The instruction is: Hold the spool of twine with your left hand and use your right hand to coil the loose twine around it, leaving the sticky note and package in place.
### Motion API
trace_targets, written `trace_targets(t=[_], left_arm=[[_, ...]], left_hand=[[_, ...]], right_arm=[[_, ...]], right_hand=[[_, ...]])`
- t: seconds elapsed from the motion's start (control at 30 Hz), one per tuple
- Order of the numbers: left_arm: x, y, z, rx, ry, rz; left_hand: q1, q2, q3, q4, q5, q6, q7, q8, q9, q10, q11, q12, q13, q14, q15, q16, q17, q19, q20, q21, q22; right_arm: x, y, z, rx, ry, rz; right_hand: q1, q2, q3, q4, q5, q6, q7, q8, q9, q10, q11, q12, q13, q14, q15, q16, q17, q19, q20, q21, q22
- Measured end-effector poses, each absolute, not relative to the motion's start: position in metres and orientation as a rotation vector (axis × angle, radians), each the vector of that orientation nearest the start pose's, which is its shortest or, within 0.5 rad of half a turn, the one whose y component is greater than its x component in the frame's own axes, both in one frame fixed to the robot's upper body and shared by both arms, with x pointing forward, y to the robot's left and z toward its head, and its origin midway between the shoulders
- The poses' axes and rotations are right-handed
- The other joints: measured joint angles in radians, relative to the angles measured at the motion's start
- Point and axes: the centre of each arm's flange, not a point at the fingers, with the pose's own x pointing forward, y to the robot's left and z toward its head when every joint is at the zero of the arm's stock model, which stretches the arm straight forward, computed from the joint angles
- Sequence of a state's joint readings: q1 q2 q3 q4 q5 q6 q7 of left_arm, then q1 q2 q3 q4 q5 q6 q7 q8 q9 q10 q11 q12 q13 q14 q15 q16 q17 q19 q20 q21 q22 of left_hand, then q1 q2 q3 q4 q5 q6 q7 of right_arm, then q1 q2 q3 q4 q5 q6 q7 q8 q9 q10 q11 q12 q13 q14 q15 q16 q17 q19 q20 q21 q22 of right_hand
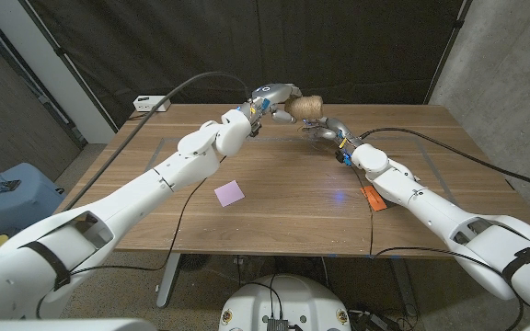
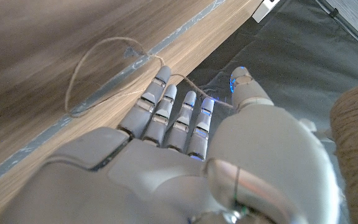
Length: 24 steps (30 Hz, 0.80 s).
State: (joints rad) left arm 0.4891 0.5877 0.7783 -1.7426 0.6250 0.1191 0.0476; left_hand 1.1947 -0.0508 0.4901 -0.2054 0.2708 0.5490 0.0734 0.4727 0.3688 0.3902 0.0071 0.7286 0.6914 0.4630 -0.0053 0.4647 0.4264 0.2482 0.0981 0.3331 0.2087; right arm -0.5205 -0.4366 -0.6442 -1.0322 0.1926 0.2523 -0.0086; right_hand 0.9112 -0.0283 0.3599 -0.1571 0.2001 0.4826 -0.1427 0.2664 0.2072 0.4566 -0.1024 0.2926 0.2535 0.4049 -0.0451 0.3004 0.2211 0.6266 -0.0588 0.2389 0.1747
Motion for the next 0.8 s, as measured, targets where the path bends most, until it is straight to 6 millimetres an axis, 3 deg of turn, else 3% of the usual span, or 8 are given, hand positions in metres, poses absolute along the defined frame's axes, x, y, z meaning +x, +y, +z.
trace_targets(t=[0.4, 0.8], left_arm=[[0.571, 0.08, 0.126, 1.367, -1.028, -0.026], [0.572, 0.08, 0.126, 1.343, -1.025, -0.02]], left_hand=[[-0.011, -0.016, 0.004, -0.004, 0.0, 0.005, -0.002, 0.0, 0.0, 0.007, -0.004, -0.007, 0.013, 0.0, 0.0, 0.0, 0.0, 0.0, 0.0, 0.0, 0.0], [-0.004, -0.028, 0.008, -0.008, 0.007, 0.007, -0.004, 0.009, 0.0, 0.007, -0.004, -0.013, 0.065, 0.0, 0.0, 0.0, 0.0, 0.0, 0.0, 0.0, 0.0]], right_arm=[[0.706, -0.202, 0.014, -0.537, -0.572, 0.236], [0.704, -0.195, 0.01, -0.525, -0.572, 0.217]], right_hand=[[0.015, 0.005, -0.012, 0.001, 0.004, 0.024, -0.005, 0.0, 0.005, 0.02, -0.01, 0.008, 0.005, 0.024, 0.001, 0.014, 0.009, 0.021, 0.0, 0.0, 0.005], [0.076, 0.018, -0.054, 0.001, 0.012, 0.13, -0.019, 0.026, 0.005, 0.129, -0.03, 0.051, 0.015, 0.121, -0.003, 0.065, 0.032, 0.079, -0.007, 0.021, 0.007]])
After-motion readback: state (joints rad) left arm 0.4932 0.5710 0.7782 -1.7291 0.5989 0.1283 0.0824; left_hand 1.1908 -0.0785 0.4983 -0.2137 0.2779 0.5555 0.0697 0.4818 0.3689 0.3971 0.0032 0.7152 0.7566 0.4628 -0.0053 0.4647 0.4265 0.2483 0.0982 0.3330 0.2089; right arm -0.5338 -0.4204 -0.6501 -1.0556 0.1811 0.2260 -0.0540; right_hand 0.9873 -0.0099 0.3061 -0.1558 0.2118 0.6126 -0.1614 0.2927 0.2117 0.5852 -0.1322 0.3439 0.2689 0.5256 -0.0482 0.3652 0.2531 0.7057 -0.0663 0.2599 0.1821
